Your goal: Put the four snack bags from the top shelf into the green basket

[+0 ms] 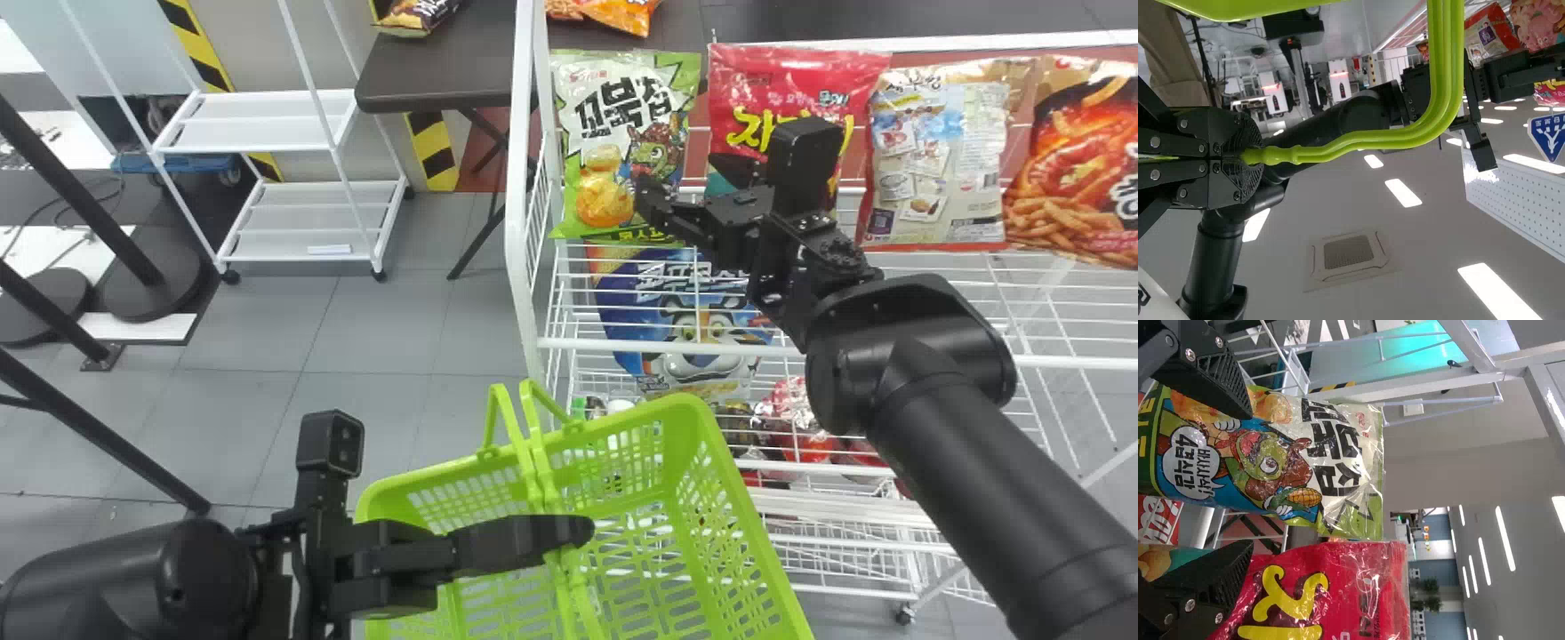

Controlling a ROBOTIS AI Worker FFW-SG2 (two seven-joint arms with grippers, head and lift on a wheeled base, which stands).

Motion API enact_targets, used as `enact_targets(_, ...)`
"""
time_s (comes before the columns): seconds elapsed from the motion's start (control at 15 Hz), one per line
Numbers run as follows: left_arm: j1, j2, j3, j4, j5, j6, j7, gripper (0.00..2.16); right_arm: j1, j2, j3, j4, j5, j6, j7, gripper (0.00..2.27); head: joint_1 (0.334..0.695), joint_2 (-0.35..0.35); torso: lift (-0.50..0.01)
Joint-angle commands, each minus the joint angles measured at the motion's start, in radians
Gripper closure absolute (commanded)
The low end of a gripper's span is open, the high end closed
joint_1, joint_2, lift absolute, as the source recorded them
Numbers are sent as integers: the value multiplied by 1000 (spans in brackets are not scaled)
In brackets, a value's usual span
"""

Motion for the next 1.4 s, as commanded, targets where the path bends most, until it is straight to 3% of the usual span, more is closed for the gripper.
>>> enact_targets(0.0, -8, 0, -9, 6, 0, 0, -11, 2145, -31, 1, 0, 39, -43, 28, 51, 252, 695, 91, 0)
enact_targets(0.2, -31, 3, -30, 21, 2, 0, -11, 2145, -57, 1, -32, 76, -74, 83, 152, 620, 695, 98, 0)
enact_targets(0.27, -43, 8, -42, 34, 2, 0, -11, 2145, -63, 1, -49, 77, -72, 114, 174, 886, 695, 97, 0)
enact_targets(0.33, -51, 9, -52, 43, 2, 0, -11, 2145, -66, 1, -63, 80, -71, 147, 174, 1332, 695, 95, 0)
enact_targets(0.4, -57, 15, -59, 46, 3, 0, -11, 2145, -66, 1, -75, 82, -80, 160, 170, 1993, 695, 91, 0)
enact_targets(0.47, -57, 15, -61, 48, 3, 0, -11, 2148, -67, 1, -86, 80, -78, 172, 163, 2250, 695, 85, 0)
enact_targets(0.8, -54, 25, -58, 57, 17, 0, -11, 2145, -49, 1, -94, 39, -51, 181, 184, 2253, 695, 67, 0)
enact_targets(1.0, -52, 26, -50, 58, 23, 0, -11, 2145, 14, 1, -95, -91, 9, 221, 184, 2253, 695, 79, 0)
enact_targets(1.2, -52, 38, -39, 58, 34, 0, -11, 2145, 134, 1, -95, -345, 138, 371, 160, 2253, 695, 94, 0)
enact_targets(1.33, -52, 43, -21, 58, 40, 0, -11, 2145, 219, 1, -135, -519, 150, 470, 152, 2253, 695, 112, 0)
